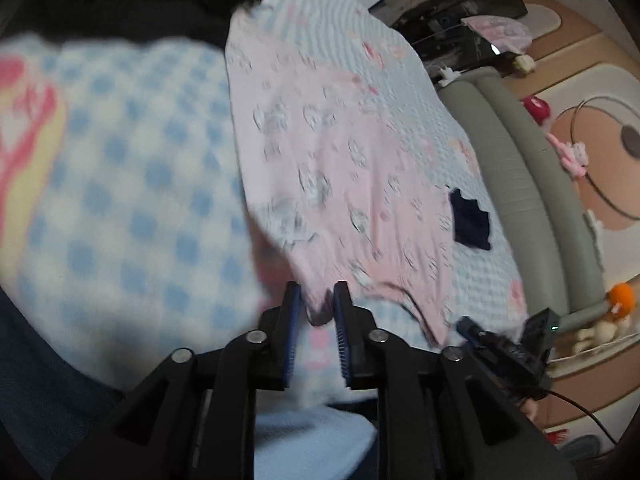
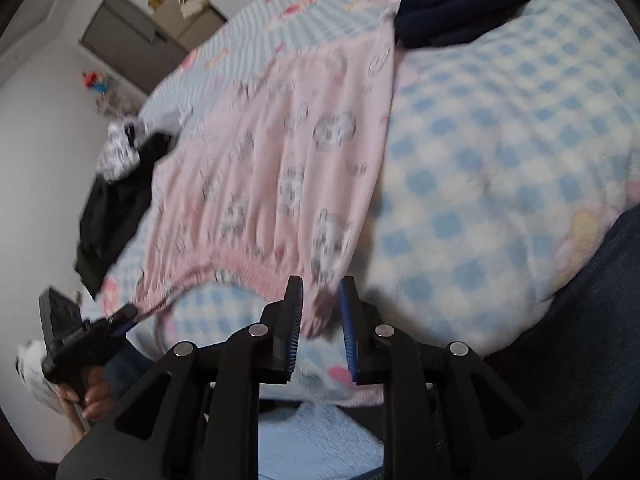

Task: Fold clothes
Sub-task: 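Grasp the pant leg cuffs with both grippers and lift slightly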

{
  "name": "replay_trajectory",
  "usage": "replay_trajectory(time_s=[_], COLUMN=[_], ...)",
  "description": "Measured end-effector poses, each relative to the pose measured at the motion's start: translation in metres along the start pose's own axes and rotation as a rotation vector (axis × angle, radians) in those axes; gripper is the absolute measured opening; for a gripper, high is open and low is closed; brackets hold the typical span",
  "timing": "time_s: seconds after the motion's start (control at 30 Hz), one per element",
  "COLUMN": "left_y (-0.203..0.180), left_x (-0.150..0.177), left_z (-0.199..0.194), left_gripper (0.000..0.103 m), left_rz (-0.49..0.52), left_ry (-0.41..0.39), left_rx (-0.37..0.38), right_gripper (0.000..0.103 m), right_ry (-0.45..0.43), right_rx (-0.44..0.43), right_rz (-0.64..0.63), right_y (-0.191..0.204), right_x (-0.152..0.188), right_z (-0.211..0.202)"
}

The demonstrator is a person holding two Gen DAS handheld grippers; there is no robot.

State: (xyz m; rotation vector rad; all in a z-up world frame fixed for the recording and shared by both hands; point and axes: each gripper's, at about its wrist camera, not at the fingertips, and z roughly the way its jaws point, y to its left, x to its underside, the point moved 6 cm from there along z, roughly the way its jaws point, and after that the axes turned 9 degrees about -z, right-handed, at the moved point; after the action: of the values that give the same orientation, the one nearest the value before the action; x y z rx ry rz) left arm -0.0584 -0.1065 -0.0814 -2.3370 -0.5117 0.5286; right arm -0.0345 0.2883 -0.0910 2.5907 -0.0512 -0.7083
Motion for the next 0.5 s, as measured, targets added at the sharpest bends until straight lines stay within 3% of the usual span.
replay_trajectory(time_s=[0.1, 0.2, 0.3, 0.43, 0.5], left_y=[0.019, 0.037, 0.039, 0.027, 0.025], left_x=[-0.031, -0.054, -0.065, -0.068, -0.071], left_z=[0.008, 0.025, 0.043, 0.061, 0.063], left_gripper=[0.024, 0.034, 0.037, 0.038, 0.025], left_rz=[-0.078, -0.155, -0.185, -0.095, -0.055], left_ry=[-0.039, -0.049, -0.011, -0.015, -0.031], left_rx=[-0.029, -0.043, -0.001, -0.033, -0.051], right_gripper=[0.023, 0.026, 0.027, 0.027, 0.030], right_ry=[-0.013, -0.012, 0.029, 0.064, 0.063], right_rx=[0.019, 0.029, 0.019, 0.005, 0.006], right_rz=[-0.002, 0.015, 0.039, 0.035, 0.012], right_y=[-0.011, -0.021, -0.034, -0.038, -0.034], right_x=[-0.018, -0.034, -0.042, -0.045, -0.046], right_z=[0.005, 0.021, 0.042, 0.057, 0.060])
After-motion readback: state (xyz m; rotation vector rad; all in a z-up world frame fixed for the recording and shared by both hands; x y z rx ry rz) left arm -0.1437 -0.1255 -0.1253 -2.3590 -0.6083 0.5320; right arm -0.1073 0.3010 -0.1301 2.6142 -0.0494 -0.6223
